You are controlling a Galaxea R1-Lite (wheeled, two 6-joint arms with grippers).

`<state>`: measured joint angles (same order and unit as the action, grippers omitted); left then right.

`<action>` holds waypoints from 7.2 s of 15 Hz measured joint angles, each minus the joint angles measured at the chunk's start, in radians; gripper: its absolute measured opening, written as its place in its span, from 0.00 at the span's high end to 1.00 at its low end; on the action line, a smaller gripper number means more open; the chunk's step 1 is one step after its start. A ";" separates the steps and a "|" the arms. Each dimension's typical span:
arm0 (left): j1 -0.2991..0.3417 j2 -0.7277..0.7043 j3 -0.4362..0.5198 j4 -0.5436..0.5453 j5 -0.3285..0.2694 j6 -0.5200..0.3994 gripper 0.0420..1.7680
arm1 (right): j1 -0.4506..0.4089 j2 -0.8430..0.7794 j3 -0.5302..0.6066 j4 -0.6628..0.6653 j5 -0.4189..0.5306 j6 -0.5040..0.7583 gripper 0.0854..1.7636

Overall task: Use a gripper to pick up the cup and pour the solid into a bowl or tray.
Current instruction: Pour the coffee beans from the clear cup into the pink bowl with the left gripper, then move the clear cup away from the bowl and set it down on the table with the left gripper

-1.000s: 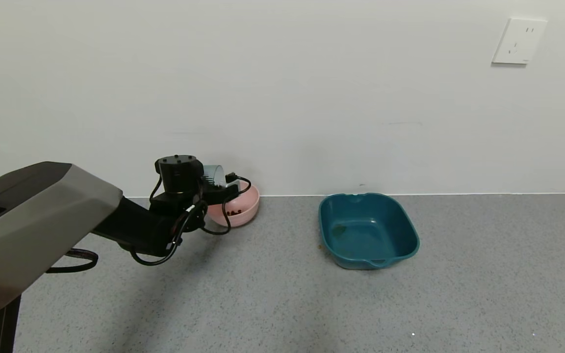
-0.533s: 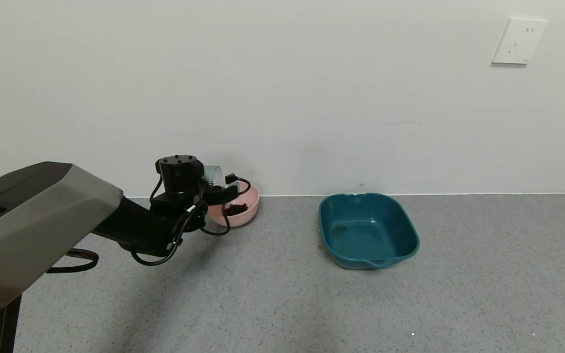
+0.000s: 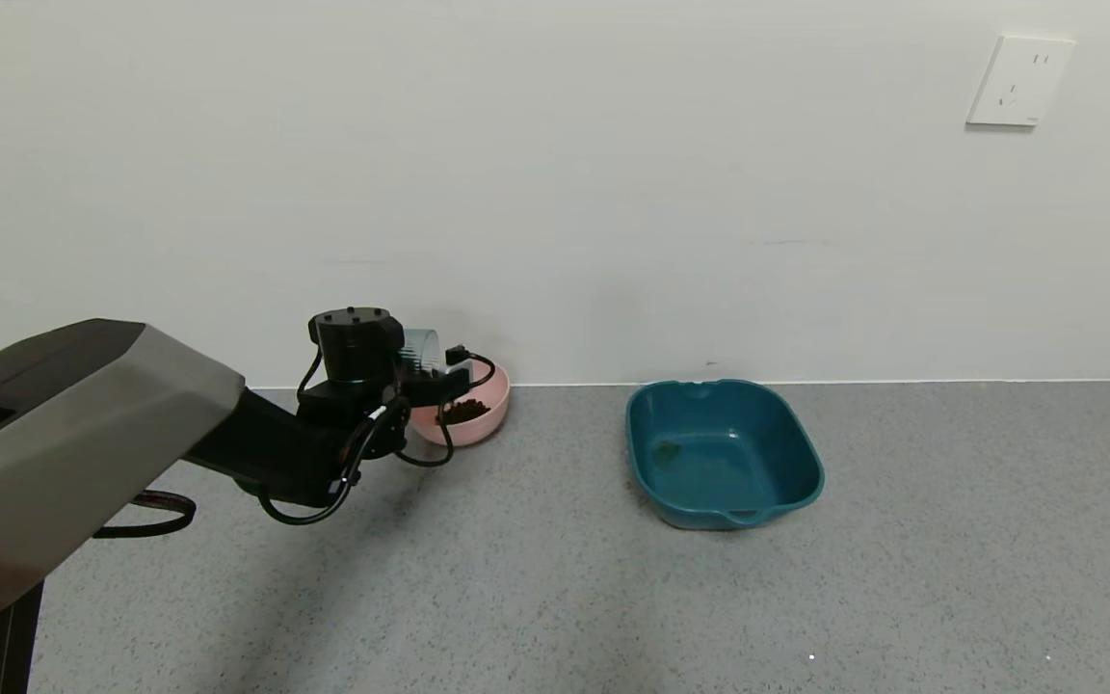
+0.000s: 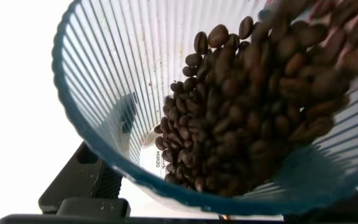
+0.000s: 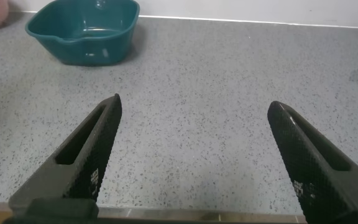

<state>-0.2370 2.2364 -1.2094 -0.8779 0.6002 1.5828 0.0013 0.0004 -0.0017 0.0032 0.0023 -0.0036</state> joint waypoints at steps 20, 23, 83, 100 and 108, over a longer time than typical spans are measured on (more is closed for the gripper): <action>-0.018 0.000 0.003 0.000 0.044 0.055 0.26 | 0.000 0.000 0.000 0.000 0.000 0.000 0.03; -0.017 -0.004 0.000 0.000 0.063 0.060 0.26 | 0.001 0.000 0.000 0.000 0.000 0.000 0.03; -0.035 -0.494 0.507 0.170 -0.400 -1.234 0.26 | 0.001 0.000 0.000 0.000 0.000 0.000 0.03; -0.205 -0.466 0.666 -0.166 -0.585 -1.629 0.26 | 0.000 0.000 0.000 0.000 0.000 0.000 0.03; -0.386 -0.266 0.620 -0.291 -0.285 -1.705 0.26 | 0.001 0.000 0.000 0.000 0.000 0.000 0.03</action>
<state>-0.6234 1.9709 -0.5891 -1.1689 0.3151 -0.1226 0.0023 0.0004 -0.0017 0.0036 0.0028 -0.0032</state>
